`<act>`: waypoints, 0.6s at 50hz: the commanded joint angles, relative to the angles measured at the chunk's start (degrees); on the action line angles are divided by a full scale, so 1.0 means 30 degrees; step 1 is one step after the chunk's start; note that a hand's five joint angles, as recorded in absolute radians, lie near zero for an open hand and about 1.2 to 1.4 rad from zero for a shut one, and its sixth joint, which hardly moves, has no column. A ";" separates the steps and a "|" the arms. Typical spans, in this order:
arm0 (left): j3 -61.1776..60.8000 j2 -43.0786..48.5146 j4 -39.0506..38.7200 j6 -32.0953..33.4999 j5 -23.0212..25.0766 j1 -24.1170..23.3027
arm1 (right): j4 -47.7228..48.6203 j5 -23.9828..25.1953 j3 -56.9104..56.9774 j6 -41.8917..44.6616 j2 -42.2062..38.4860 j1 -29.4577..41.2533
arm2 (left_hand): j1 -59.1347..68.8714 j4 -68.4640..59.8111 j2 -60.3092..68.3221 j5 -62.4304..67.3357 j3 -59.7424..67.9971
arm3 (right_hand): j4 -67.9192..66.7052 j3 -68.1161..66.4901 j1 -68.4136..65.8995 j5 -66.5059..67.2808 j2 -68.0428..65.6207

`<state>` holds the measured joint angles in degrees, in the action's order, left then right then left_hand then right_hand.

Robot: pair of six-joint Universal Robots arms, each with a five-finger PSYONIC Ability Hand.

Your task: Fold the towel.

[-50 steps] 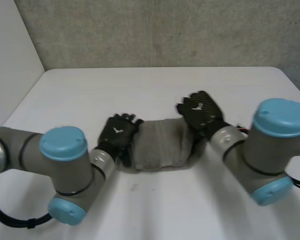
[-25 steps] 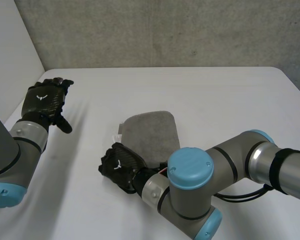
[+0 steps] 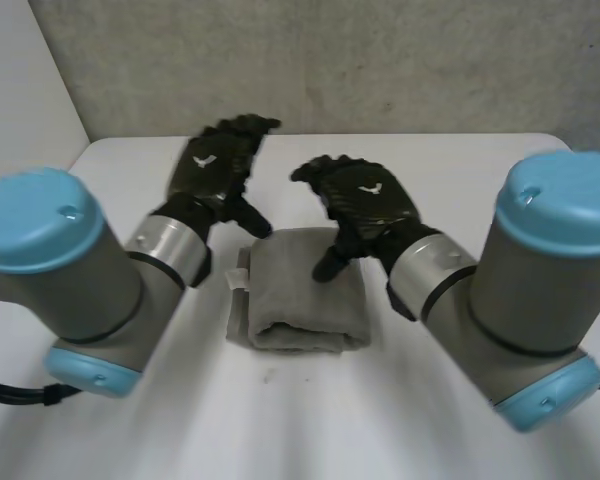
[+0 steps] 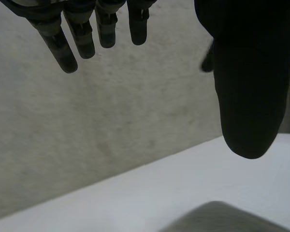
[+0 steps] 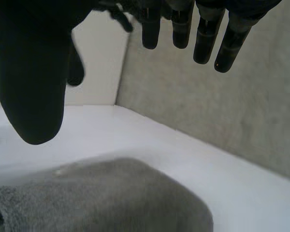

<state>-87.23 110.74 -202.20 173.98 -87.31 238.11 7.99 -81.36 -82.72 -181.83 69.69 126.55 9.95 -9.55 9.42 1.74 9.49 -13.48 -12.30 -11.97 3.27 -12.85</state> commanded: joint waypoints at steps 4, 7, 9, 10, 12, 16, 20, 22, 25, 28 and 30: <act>0.0748 0.3513 0.1071 -0.1070 -0.0192 -0.0913 | -0.1023 0.0254 0.1466 -0.1587 -0.3126 -0.1284 | 0.0145 -0.0278 0.0322 -0.0454 0.0299 | 0.1161 0.0767 0.0657 -0.1090 0.0951; 0.0660 0.4129 0.1129 -0.1012 -0.0192 -0.0564 | -0.1023 0.0254 0.1877 -0.1587 -0.4238 -0.1284 | 0.0145 -0.0278 0.0322 -0.0454 0.0299 | 0.1161 0.0767 0.0657 -0.1090 0.0951; 0.0573 0.4364 0.1158 -0.0953 -0.0192 -0.0388 | -0.1023 0.0283 0.2169 -0.1500 -0.4795 -0.1255 | 0.0145 -0.0278 0.0322 -0.0454 0.0299 | 0.1161 0.0767 0.0657 -0.1090 0.0951; 0.0456 0.4482 0.1188 -0.0895 -0.0192 -0.0096 | -0.1052 0.0254 0.2549 -0.1470 -0.5381 -0.1168 | 0.0145 -0.0278 0.0322 -0.0454 0.0299 | 0.1161 0.0767 0.0657 -0.1090 0.0951; 0.0339 0.4628 0.1246 -0.0807 -0.0163 0.0139 | -0.1110 0.0254 0.2872 -0.1441 -0.5938 -0.1080 | 0.0145 -0.0278 0.0322 -0.0454 0.0299 | 0.1161 0.0767 0.0657 -0.1090 0.0951; -0.0071 0.5126 0.1422 0.0302 -0.0163 0.0550 | -0.1403 0.0254 0.3547 -0.1382 -0.7141 -0.0962 | 0.0145 -0.0278 0.0322 -0.0454 0.0299 | 0.1161 0.0767 0.0657 -0.1090 0.0951; -0.0364 0.5419 0.1423 0.1531 -0.0163 0.0872 | -0.1578 0.0108 0.3841 -0.1149 -0.7611 -0.0875 | 0.0145 -0.0278 0.0322 -0.0454 0.0299 | 0.1161 0.0767 0.0657 -0.1090 0.0951; -0.0541 0.5450 0.1452 0.2182 -0.0163 0.0903 | -0.1638 0.0108 0.3900 -0.0884 -0.7730 -0.0845 | 0.0089 -0.0222 0.0266 -0.0510 0.0243 | 0.1161 0.0767 0.0657 -0.1090 0.0951; -0.0746 0.5450 0.1452 0.3061 -0.0192 0.0933 | -0.1697 0.0020 0.3900 -0.0327 -0.7672 -0.0845 | 0.0033 -0.0166 0.0210 -0.0566 0.0187 | 0.1161 0.0767 0.0657 -0.1090 0.0951; -0.0805 0.5100 0.1510 0.3266 -0.0134 0.0874 | -0.1784 -0.0303 0.3813 0.0259 -0.7350 -0.0991 | 0.0017 -0.0150 0.0195 -0.0581 0.0172 | 0.1161 0.0767 0.0657 -0.1090 0.0951; -0.0834 0.4688 0.1569 0.3266 -0.0134 0.0874 | -0.1872 -0.0537 0.3754 0.0493 -0.6998 -0.1050 | 0.0017 -0.0150 0.0195 -0.0581 0.0172 | 0.1161 0.0767 0.0657 -0.1090 0.0951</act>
<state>-89.27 126.91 -197.80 182.12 -87.83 240.91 2.89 -81.47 -70.98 -182.98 46.72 123.90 9.95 -9.55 9.42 1.63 9.49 -13.48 -12.30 -11.97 2.93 -12.85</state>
